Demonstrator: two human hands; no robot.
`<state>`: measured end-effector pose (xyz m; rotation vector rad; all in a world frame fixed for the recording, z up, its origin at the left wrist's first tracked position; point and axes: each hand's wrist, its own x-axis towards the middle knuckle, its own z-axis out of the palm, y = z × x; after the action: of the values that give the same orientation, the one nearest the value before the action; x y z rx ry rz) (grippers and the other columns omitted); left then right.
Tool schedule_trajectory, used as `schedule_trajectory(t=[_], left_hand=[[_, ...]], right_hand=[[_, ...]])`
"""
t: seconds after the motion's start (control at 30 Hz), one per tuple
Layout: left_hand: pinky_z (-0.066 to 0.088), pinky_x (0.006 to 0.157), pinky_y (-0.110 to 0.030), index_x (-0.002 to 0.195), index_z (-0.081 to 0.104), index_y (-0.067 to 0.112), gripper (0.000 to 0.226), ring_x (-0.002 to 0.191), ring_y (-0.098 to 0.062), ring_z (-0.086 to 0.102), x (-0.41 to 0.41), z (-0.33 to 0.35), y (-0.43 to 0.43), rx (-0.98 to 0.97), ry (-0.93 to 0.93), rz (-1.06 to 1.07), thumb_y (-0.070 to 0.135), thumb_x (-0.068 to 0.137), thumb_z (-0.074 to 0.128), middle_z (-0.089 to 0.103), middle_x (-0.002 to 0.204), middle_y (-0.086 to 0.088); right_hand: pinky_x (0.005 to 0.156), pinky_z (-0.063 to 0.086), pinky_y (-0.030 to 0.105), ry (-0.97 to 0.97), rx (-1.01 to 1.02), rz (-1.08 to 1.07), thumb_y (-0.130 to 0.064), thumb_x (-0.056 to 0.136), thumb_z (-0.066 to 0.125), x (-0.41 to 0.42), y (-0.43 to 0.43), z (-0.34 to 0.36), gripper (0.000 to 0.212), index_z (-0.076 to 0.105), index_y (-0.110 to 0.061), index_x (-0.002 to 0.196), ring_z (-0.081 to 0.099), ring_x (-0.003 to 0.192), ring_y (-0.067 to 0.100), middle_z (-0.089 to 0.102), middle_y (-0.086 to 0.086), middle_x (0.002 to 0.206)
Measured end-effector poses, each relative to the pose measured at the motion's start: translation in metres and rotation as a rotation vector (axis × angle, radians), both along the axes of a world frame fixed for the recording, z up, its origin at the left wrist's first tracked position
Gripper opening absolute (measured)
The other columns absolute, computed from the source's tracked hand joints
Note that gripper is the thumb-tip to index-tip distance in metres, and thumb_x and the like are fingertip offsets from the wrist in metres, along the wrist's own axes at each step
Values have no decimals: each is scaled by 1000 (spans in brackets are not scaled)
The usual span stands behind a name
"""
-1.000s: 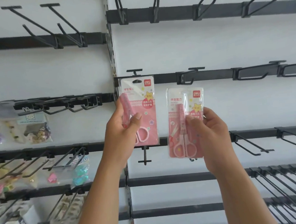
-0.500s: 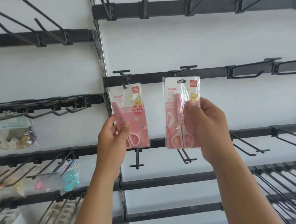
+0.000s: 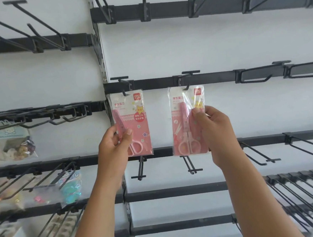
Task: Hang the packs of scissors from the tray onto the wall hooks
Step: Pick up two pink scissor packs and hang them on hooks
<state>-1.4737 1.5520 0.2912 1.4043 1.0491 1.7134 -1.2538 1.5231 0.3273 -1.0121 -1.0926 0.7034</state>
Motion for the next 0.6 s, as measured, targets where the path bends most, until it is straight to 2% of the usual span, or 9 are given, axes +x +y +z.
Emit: schedule_trajectory(t=[0.1, 0.2, 0.23, 0.3, 0.37, 0.43, 0.47, 0.53, 0.6], left_hand=[[56, 67, -19, 108, 65, 30, 14, 85, -7, 75, 0, -2, -2, -4, 4, 19, 22, 97, 61, 79, 98, 6], [56, 62, -21, 112, 63, 28, 16, 81, -11, 75, -1, -6, -5, -6, 28, 63, 23, 97, 62, 77, 97, 2], [57, 65, -25, 119, 62, 25, 23, 86, -16, 74, -2, -7, -6, -16, 56, 82, 25, 96, 62, 76, 101, 1], [58, 79, -39, 127, 59, 25, 33, 97, -21, 71, -3, -11, -9, -41, 107, 132, 31, 95, 63, 73, 107, 4], [55, 92, -47, 126, 58, 29, 34, 102, -17, 68, -5, -16, -15, -51, 162, 177, 36, 94, 63, 70, 108, 13], [53, 95, -45, 127, 57, 31, 35, 102, -7, 65, -7, -20, -23, -46, 220, 220, 39, 93, 62, 67, 112, 15], [52, 95, -41, 128, 57, 30, 36, 100, -2, 63, -8, -22, -27, -38, 252, 242, 39, 94, 62, 66, 117, 12], [47, 90, -31, 132, 56, 26, 39, 98, -2, 61, -10, -26, -35, -15, 343, 284, 39, 95, 59, 63, 127, 7], [42, 87, -27, 133, 57, 23, 40, 107, -11, 60, -11, -30, -44, 15, 452, 321, 39, 96, 57, 61, 132, 5]], right_hand=[[47, 51, 18, -31, -3, 8, -30, 101, 55, 0, 2, -4, 20, 68, -17, 110, 71, 60, 2, 76, -7, 80], [56, 56, 21, -65, 18, -58, -30, 100, 56, -1, -2, -11, 23, 62, -22, 121, 74, 82, 4, 75, -5, 105], [62, 58, 24, -106, 36, -111, -30, 99, 56, 0, -5, -14, 26, 60, -23, 123, 73, 90, 4, 72, -8, 111], [69, 58, 24, -216, 75, -209, -33, 99, 55, 0, -11, -17, 31, 57, -26, 129, 67, 94, -5, 66, -20, 111], [71, 57, 24, -295, 90, -282, -36, 100, 53, -1, -18, -21, 36, 52, -30, 135, 61, 94, -15, 59, -26, 105], [75, 53, 23, -373, 90, -350, -34, 101, 52, -3, -24, -26, 38, 48, -31, 138, 54, 97, -22, 60, -19, 114], [80, 51, 22, -418, 96, -385, -33, 101, 51, -6, -27, -29, 40, 46, -31, 141, 51, 106, -21, 59, -14, 128], [93, 42, 27, -491, 104, -431, -29, 100, 52, -11, -32, -35, 46, 43, -28, 145, 43, 135, 3, 39, -9, 157], [92, 36, 27, -553, 82, -434, -26, 100, 53, -18, -38, -40, 46, 44, -27, 146, 37, 143, 15, 27, -9, 164]])
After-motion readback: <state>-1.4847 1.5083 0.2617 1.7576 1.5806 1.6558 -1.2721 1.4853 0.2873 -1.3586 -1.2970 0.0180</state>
